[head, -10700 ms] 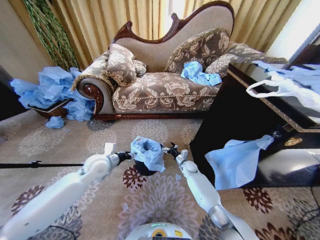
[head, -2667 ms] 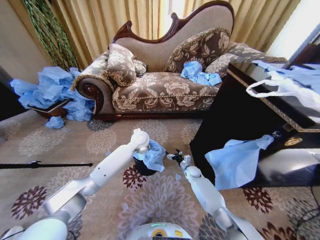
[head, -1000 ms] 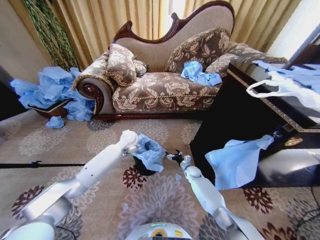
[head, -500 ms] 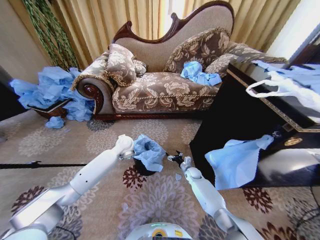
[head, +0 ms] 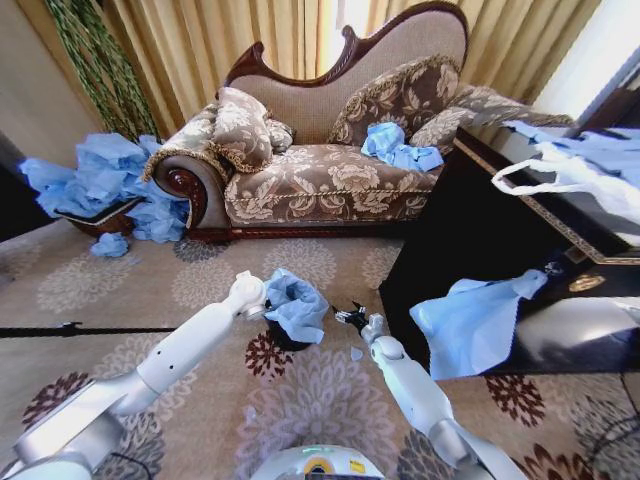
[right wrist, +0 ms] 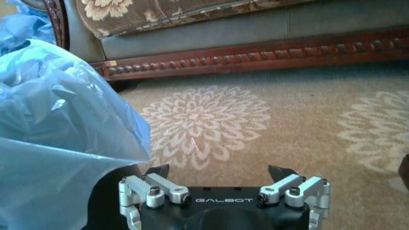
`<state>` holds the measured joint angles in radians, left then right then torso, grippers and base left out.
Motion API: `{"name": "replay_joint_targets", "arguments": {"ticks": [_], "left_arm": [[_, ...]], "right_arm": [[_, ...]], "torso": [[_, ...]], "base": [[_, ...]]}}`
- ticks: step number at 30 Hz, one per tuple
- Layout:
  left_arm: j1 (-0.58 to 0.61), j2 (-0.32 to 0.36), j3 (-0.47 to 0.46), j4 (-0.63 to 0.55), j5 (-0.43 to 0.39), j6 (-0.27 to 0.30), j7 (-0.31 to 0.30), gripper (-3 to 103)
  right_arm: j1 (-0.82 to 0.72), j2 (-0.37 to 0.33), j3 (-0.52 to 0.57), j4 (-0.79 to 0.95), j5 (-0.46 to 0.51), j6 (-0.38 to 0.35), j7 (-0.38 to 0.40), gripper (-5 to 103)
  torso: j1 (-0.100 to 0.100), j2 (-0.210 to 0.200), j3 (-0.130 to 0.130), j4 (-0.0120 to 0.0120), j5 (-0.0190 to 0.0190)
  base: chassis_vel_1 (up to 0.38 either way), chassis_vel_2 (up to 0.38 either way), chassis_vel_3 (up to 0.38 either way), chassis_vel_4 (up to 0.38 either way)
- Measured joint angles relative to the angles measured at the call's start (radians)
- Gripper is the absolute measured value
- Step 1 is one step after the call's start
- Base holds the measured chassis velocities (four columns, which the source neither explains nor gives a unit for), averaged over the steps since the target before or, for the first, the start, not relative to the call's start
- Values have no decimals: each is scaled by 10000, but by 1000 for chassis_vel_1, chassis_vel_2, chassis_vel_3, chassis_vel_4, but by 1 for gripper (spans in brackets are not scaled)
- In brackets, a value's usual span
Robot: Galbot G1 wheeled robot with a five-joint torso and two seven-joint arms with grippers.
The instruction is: Place a garbage bag over the trash bin.
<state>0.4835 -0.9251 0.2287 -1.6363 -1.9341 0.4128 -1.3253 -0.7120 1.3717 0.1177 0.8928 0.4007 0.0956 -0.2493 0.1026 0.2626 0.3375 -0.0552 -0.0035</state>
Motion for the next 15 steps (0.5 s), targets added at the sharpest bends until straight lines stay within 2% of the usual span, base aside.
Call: {"name": "replay_joint_targets", "arguments": {"ticks": [15], "left_arm": [[602, 420, -750, -748, -320, -47, 79, 1]], "right_arm": [[-24, 167, -52, -36, -9, 1, -13, 100]], "torso": [[1, 0, 0, 1, 1]], "base": [[0, 0, 0, 0]]}}
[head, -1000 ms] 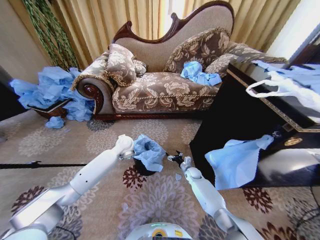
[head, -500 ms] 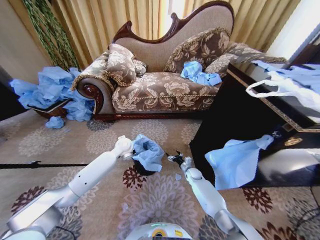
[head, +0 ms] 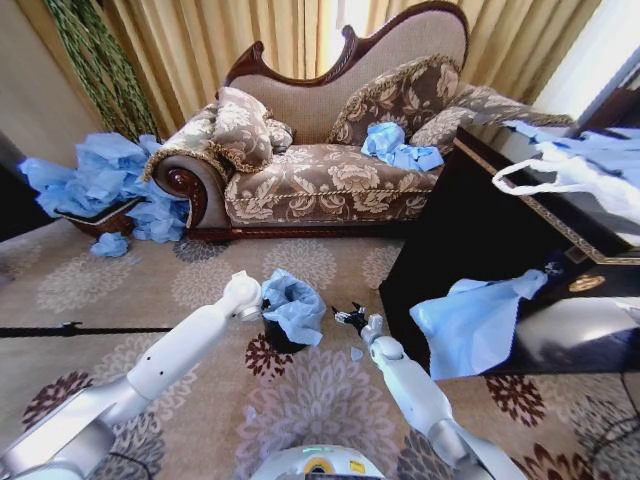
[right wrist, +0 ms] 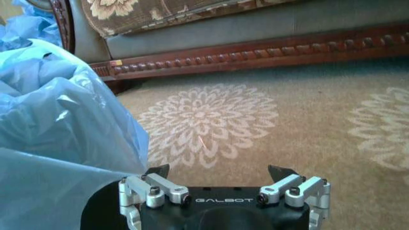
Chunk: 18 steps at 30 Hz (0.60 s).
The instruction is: Place a garbage bag over the trash bin.
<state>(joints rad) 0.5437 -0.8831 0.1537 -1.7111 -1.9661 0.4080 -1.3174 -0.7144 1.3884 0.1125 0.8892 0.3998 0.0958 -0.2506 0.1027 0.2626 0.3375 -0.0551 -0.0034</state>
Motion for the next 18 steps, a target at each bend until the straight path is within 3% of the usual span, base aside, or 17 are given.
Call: {"name": "replay_joint_targets", "arguments": {"ticks": [12, 18], "left_arm": [[1700, 88, -1322, -638, 267, 228, 507, 1], [1849, 178, -1444, -862, 376, 394, 734, 1]], "right_arm": [[-412, -193, 191, 1108, -81, 141, 45, 100], [-459, -161, 151, 1159, -146, 142, 55, 100]], "torso": [[-5, 2, -5, 3, 6], [-1, 1, 0, -6, -9]], "base": [[0, 0, 0, 0], [0, 0, 0, 0]]}}
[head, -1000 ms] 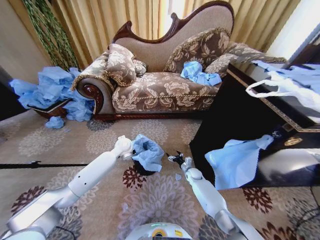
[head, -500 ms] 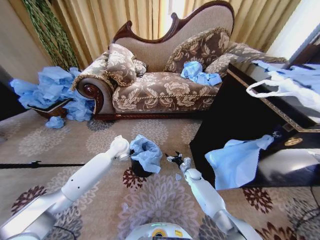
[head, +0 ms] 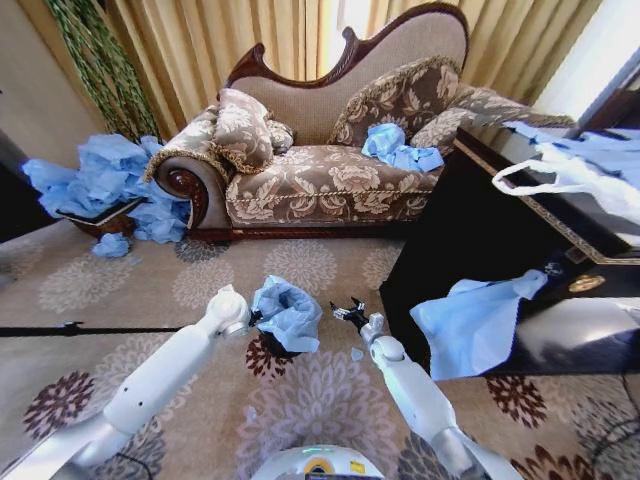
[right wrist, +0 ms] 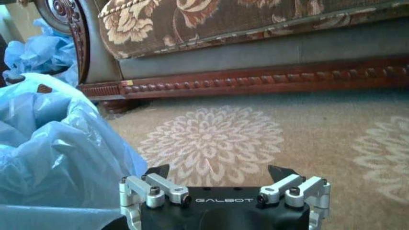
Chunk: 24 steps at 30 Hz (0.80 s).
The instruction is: Place a garbage bag over the trash bin.
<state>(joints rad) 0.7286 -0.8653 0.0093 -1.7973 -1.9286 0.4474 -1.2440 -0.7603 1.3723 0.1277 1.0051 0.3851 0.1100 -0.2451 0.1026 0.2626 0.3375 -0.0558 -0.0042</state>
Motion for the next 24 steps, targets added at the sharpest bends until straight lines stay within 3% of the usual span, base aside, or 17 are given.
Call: {"name": "replay_joint_targets", "arguments": {"ticks": [8, 24], "left_arm": [[158, -105, 48, -10, 940, 416, 333, 1], [-304, -246, 323, 308, 1269, 834, 646, 1]], "right_arm": [[-159, 79, -100, -64, -24, 3, 3, 100], [-170, 23, -95, -350, 29, -5, -3, 100]], "torso": [[0, 0, -1, 4, 8], [1, -1, 0, 6, 9]], "base": [[0, 0, 0, 0], [0, 0, 0, 0]]}}
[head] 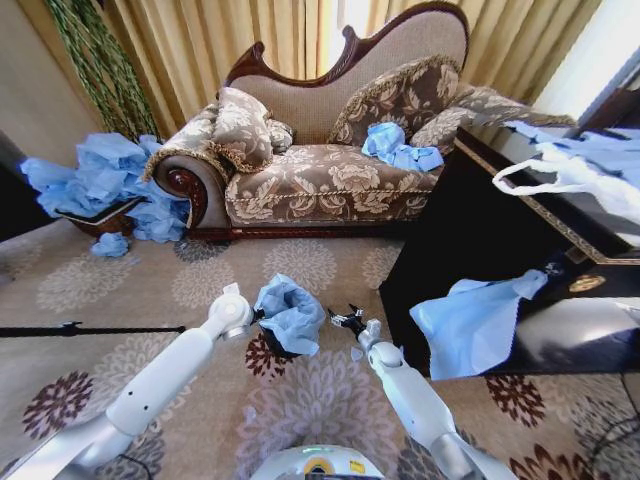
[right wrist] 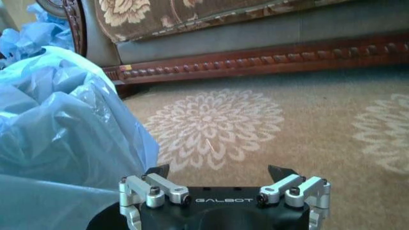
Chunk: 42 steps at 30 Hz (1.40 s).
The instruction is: Place a garbage bag over the trash bin.
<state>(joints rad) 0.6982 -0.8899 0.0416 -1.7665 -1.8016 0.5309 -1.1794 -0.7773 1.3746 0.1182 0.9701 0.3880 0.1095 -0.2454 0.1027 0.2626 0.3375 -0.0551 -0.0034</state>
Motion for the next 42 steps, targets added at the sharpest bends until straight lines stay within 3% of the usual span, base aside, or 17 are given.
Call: {"name": "replay_joint_targets", "arguments": {"ticks": [4, 12, 15, 17, 21, 28, 33, 36, 42], "left_arm": [[-176, -74, 54, 108, 4, 50, 5, 1], [-526, -218, 106, 170, -7, 296, 205, 32], [-575, -214, 152, 208, 35, 336, 252, 38], [-587, -178, 171, 247, 50, 343, 266, 52], [-572, -93, 197, 326, 74, 323, 275, 47], [-393, 108, 66, 1, 13, 238, 292, 23], [-323, 189, -1, -178, -68, 220, 268, 15], [-256, 283, -87, -375, -182, 197, 224, 3], [21, 535, -322, -507, -242, 169, 218, 0]], "right_arm": [[-12, -28, -3, -21, 34, -1, -6, 100], [-11, -22, -4, -76, 45, -8, -13, 100], [-32, -24, 5, -77, 45, -8, -13, 100], [-31, -35, 26, -90, 45, -8, -14, 100], [-25, -55, 50, -147, 44, -8, -14, 100], [-16, -44, 46, -190, 47, -10, -11, 100], [5, -29, 32, -186, 41, -18, -11, 100], [15, -26, 33, -185, 27, -32, -10, 100], [-17, -11, 55, -196, 9, -33, -4, 100]], "torso": [[0, 0, 0, -2, -1], [0, 0, -1, -3, 0], [0, 0, 0, -2, 0], [0, 0, -1, -1, -1], [0, 0, -1, -3, -2], [0, 0, -1, -1, -1], [0, 0, -1, 0, -2], [-1, 0, -1, -3, -1], [0, 0, -1, -1, -1]], "base": [[0, 0, 0, 0], [0, 0, 0, 0], [0, 0, 0, 0], [0, 0, 0, 0], [0, 0, 0, 0], [0, 0, 0, 0], [0, 0, 0, 0], [0, 0, 0, 0], [0, 0, 0, 0]]}}
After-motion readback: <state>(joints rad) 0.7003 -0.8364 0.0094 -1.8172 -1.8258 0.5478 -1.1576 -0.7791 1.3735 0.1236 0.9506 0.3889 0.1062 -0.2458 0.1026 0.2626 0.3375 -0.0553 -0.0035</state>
